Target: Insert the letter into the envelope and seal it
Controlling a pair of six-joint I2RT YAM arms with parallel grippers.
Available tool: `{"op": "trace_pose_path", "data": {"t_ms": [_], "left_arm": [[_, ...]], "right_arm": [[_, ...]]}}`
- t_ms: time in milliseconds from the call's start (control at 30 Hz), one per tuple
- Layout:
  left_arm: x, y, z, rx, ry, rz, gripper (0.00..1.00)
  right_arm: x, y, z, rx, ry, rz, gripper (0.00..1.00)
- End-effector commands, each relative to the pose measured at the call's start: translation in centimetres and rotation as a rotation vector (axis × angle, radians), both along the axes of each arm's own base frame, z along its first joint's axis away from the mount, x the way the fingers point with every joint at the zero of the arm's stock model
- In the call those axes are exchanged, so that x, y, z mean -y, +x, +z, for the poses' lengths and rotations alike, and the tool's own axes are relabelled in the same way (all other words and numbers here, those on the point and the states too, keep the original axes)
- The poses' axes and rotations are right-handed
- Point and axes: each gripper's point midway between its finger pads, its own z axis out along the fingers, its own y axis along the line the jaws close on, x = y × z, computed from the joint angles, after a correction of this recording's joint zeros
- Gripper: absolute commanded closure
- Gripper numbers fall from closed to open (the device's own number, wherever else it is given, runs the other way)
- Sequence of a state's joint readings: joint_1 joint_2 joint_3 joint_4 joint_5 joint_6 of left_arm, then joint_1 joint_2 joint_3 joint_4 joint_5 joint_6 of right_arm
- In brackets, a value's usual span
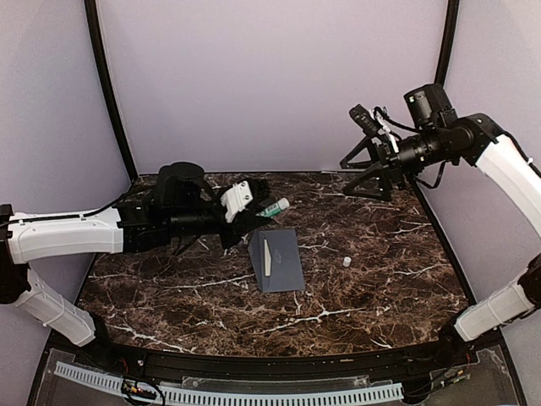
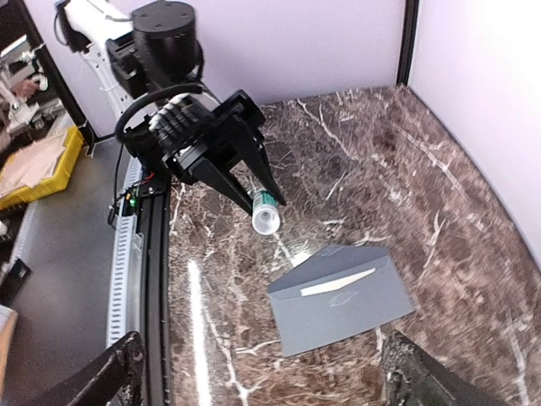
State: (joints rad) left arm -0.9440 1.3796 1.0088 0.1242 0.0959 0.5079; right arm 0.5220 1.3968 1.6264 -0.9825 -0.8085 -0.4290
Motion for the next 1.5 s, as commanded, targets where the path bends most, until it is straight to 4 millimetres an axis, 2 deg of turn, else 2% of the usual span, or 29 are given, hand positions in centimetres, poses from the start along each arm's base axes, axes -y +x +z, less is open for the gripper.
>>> {"op": "trace_pose_path", "data": {"t_ms": [0, 100, 200, 300, 467, 600, 733, 1100, 1300, 1467], "left_arm": [[1.9, -3.4, 3.6, -0.256, -0.238, -0.207, 0.89], [2.2, -4.0, 4.0, -0.356, -0.302, -0.271, 0.89], [2.0, -3.9, 4.5, -0.413, -0.368, -0.308, 0.89], [2.0, -4.3, 3.7, -0.452, -0.368, -0.348, 0.89], [2.2, -4.9, 2.6, -0.499, -0.348, -0.391, 0.89], [2.5, -5.3, 2.4, -0.543, -0.355, -0.419, 0.88], [2.7, -5.5, 2.4, -0.572, -0.361, -0.440, 0.88], [2.7, -5.4, 2.6, -0.570, -0.365, -0.432, 0.88], [2.7, -5.4, 2.8, -0.567, -0.369, -0.427, 0.88], [2.6, -5.3, 2.9, -0.566, -0.373, -0.426, 0.88]], "right_arm": [[0.6, -0.1, 2.3, 0.187, 0.064, 0.026, 0.03], [0.4, -1.1, 2.0, 0.205, 0.057, 0.119, 0.12], [0.0, -1.3, 1.3, 0.203, 0.031, 0.167, 0.22], [-0.8, -1.4, -0.1, 0.196, -0.008, 0.199, 0.27], [-3.1, -1.8, -2.8, 0.203, -0.109, 0.226, 0.35], [-4.9, -1.8, -3.3, 0.185, -0.116, 0.234, 0.42], [-6.6, -1.0, -3.7, 0.134, -0.118, 0.218, 0.50], [-9.2, -2.1, -4.2, 0.089, -0.114, 0.287, 0.54], [-9.5, -4.2, -4.3, 0.087, -0.110, 0.368, 0.53], [-9.6, -4.7, -4.2, 0.089, -0.108, 0.379, 0.52]]}}
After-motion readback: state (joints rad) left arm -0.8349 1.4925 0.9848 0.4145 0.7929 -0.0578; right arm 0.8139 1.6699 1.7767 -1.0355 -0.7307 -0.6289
